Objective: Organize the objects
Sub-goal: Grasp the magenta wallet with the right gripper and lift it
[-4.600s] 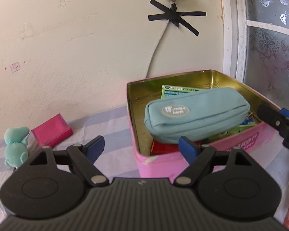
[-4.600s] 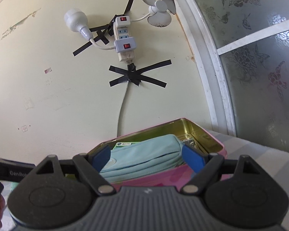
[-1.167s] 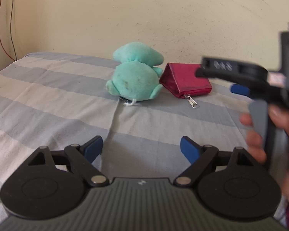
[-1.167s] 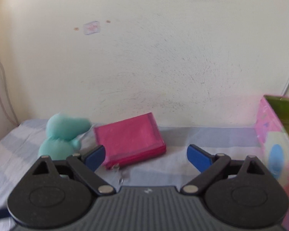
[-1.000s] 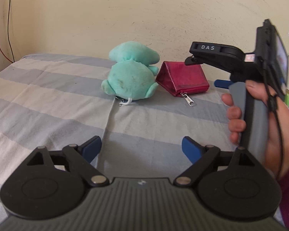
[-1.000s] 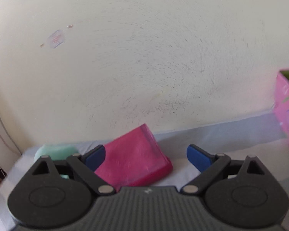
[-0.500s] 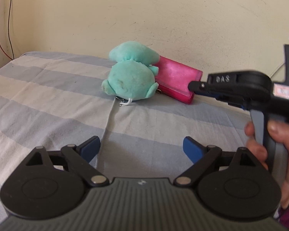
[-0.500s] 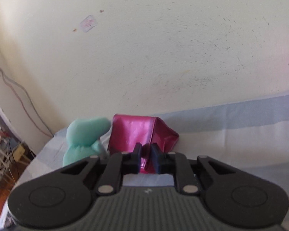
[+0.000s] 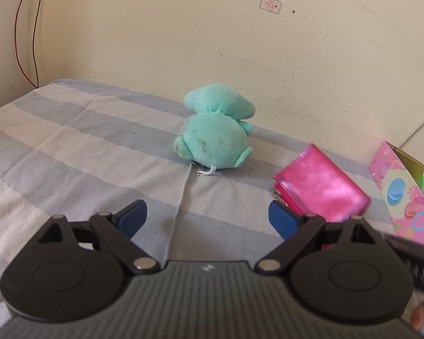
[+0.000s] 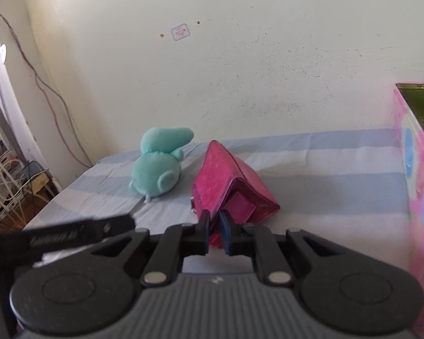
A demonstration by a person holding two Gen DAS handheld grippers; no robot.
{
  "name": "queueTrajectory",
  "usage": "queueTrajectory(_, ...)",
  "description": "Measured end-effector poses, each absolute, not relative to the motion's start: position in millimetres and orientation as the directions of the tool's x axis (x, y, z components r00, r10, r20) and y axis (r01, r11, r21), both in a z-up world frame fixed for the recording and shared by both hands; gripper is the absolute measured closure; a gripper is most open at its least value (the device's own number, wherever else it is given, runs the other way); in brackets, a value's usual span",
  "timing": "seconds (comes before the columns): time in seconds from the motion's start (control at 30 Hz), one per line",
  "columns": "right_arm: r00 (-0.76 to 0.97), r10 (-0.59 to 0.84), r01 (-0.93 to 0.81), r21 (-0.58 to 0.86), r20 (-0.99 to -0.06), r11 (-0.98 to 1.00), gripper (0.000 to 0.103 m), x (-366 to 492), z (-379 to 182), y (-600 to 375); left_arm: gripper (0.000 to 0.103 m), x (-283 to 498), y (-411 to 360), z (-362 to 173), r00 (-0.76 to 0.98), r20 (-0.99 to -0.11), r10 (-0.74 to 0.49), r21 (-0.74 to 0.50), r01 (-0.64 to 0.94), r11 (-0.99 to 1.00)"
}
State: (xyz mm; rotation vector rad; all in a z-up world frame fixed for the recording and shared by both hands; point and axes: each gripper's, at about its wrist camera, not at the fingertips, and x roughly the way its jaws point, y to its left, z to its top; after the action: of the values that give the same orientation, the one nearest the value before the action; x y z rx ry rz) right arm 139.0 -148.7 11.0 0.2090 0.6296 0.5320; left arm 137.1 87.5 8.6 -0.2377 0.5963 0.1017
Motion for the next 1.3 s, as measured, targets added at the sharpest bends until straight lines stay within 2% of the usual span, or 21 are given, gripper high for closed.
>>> queueTrajectory(0.1, 0.675, 0.538, -0.432, 0.322, -0.505, 0.843, 0.093, 115, 11, -155, 0.008, 136, 90, 10, 0.83, -0.557, 0.011, -0.212, -0.155, 0.965)
queueTrajectory(0.17, 0.668, 0.542, -0.443, 0.313, -0.51, 0.84, 0.099, 98, 11, -161, 0.008, 134, 91, 10, 0.834, -0.552, -0.01, -0.228, -0.139, 0.964)
queueTrajectory(0.47, 0.708, 0.488, -0.375, 0.314, -0.511, 0.872, 0.098, 54, 10, -204, 0.008, 130, 76, 11, 0.841, -0.532, -0.1, -0.231, -0.03, 0.973)
queueTrajectory(0.6, 0.714, 0.475, -0.358, 0.315, -0.514, 0.879, 0.092, 57, 11, -204, 0.008, 129, 79, 10, 0.842, -0.532, -0.092, -0.237, -0.044, 0.97)
queueTrajectory(0.67, 0.716, 0.479, -0.373, 0.301, -0.507, 0.877, 0.082, 57, 12, -199, 0.008, 129, 82, 10, 0.842, -0.534, -0.081, -0.243, -0.061, 0.968)
queueTrajectory(0.73, 0.725, 0.475, -0.394, 0.266, -0.498, 0.88, 0.064, 58, 13, -191, 0.008, 130, 85, 10, 0.838, -0.541, -0.074, -0.252, -0.078, 0.964)
queueTrajectory(0.87, 0.73, 0.456, -0.417, 0.197, -0.51, 0.887, 0.062, 68, 10, -168, 0.008, 131, 89, 10, 0.835, -0.547, -0.062, -0.262, -0.1, 0.96)
queueTrajectory(1.13, 0.729, 0.447, -0.41, 0.193, -0.518, 0.891, 0.062, 85, 6, -151, 0.008, 130, 86, 12, 0.839, -0.538, -0.076, -0.265, -0.083, 0.961)
queueTrajectory(1.3, 0.694, 0.495, -0.417, 0.269, -0.523, 0.868, 0.062, 93, 7, -144, 0.008, 130, 88, 12, 0.838, -0.542, -0.064, -0.265, -0.098, 0.959)
